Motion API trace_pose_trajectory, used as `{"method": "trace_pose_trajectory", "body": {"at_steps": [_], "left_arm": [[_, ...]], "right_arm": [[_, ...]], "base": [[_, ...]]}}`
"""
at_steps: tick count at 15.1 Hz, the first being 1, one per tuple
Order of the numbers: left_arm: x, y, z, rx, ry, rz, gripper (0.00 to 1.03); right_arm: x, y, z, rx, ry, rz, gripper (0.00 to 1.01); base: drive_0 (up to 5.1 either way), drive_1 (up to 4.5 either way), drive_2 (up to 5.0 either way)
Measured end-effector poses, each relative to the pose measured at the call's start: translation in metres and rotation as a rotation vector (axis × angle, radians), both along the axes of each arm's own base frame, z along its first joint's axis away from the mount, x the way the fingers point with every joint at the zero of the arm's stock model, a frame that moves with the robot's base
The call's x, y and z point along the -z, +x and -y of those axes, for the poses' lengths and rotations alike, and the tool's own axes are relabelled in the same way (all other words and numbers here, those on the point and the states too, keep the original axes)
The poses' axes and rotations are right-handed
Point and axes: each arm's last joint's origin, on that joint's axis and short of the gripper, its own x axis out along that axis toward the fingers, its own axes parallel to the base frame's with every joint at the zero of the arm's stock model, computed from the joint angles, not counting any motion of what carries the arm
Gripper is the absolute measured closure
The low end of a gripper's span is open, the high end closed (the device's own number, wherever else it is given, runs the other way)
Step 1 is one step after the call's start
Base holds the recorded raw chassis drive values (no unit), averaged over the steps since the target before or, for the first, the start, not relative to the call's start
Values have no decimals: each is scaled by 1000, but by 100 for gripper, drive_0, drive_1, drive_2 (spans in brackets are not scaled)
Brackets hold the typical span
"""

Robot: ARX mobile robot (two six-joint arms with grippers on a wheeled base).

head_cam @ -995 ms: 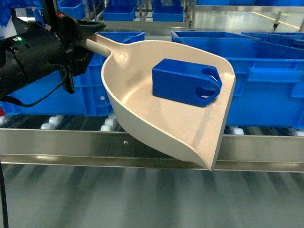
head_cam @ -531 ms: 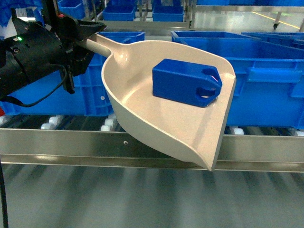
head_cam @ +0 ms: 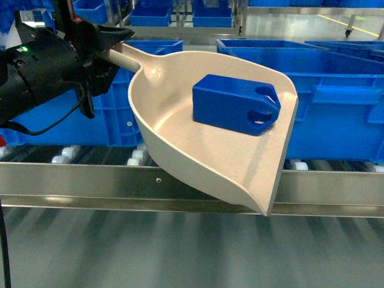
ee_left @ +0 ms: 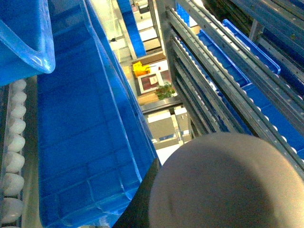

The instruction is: Place part in tray to right shelf

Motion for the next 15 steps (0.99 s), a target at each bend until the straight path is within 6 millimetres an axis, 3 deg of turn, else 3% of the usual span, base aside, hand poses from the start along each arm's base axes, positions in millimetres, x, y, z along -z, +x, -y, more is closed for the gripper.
{"method": "trace_pose_trajectory", "body": {"at_steps": [11, 12, 15], "left_arm": [[1, 0, 0, -7, 4, -10, 89], [-1, -2, 2, -119, 33, -168, 89], [-29, -22, -4, -233, 95, -152, 89]], "right_arm": [[0, 0, 0, 0, 0, 0, 3], [0, 0, 0, 0, 0, 1, 3], [0, 0, 0, 0, 0, 0, 3]], "base": [[11, 392, -371], [11, 392, -371], [11, 392, -371]]}}
